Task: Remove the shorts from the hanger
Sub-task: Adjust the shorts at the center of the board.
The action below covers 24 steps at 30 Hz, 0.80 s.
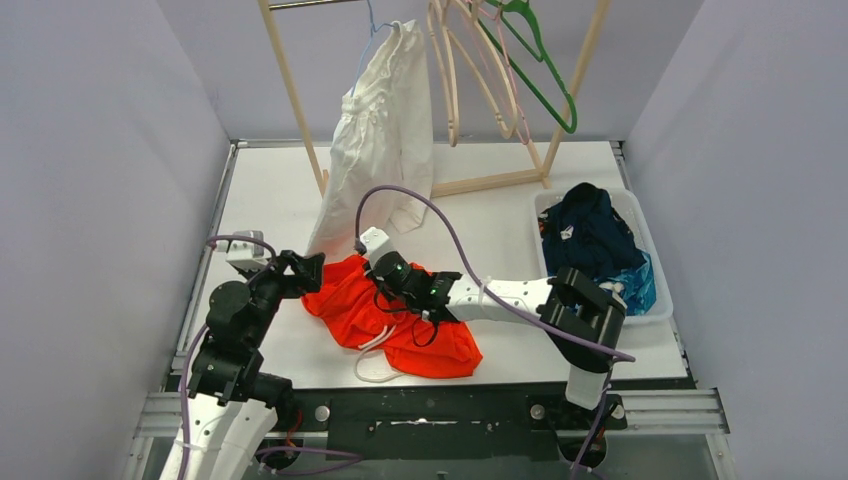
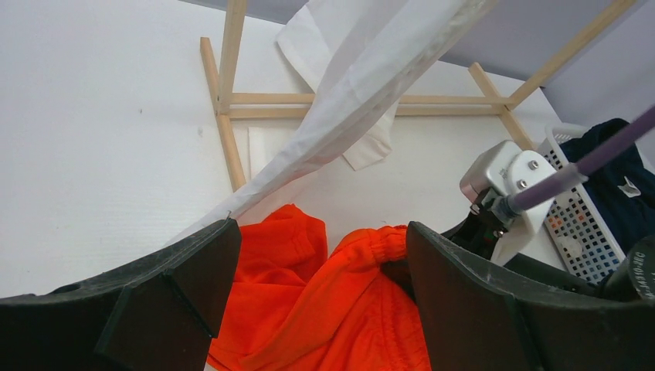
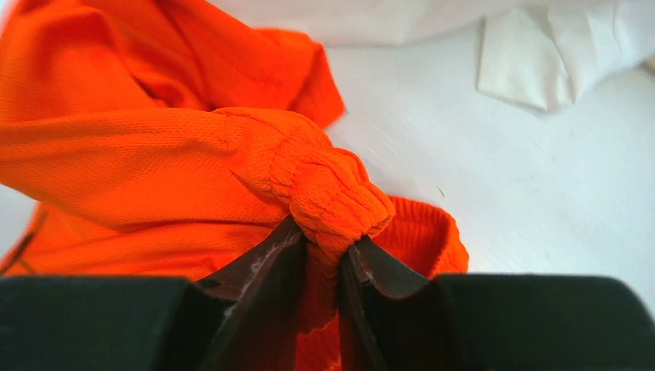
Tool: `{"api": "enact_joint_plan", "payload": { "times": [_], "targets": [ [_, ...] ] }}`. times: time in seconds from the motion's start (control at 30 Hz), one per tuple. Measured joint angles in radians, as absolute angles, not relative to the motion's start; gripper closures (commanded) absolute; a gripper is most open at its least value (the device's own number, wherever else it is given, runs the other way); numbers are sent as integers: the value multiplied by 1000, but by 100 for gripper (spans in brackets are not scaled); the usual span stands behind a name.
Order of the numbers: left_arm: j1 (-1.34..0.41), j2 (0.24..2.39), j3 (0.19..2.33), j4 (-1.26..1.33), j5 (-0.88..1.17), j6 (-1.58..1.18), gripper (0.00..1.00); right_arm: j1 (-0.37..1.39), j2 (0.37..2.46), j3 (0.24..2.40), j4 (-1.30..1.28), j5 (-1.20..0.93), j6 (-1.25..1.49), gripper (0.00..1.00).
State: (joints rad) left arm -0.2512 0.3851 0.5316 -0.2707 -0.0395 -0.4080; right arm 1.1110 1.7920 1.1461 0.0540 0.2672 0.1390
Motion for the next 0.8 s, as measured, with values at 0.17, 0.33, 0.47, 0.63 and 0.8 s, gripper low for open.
{"api": "enact_joint_plan", "payload": {
  "times": [0.17,0.33,0.47,0.63,0.8],
  "targets": [
    [-250,382,527,-274,-46,-410,21,1063,1804,1148,-35,294,222,31],
    [-248,383,523,-274,-45,-411,21,1033,1735,1111,-78,309,264,6],
    [-247,384,520,-275,-45,-411,21,1021,1695,1135,-164,323,326,5],
    [-247,390,520,-276,-46,-411,21,989,1732,1210,-254,251,401,2],
    [-247,392,519,-278,-49,-411,21,979,1817,1265,-313,189,447,2]
  ]
}}
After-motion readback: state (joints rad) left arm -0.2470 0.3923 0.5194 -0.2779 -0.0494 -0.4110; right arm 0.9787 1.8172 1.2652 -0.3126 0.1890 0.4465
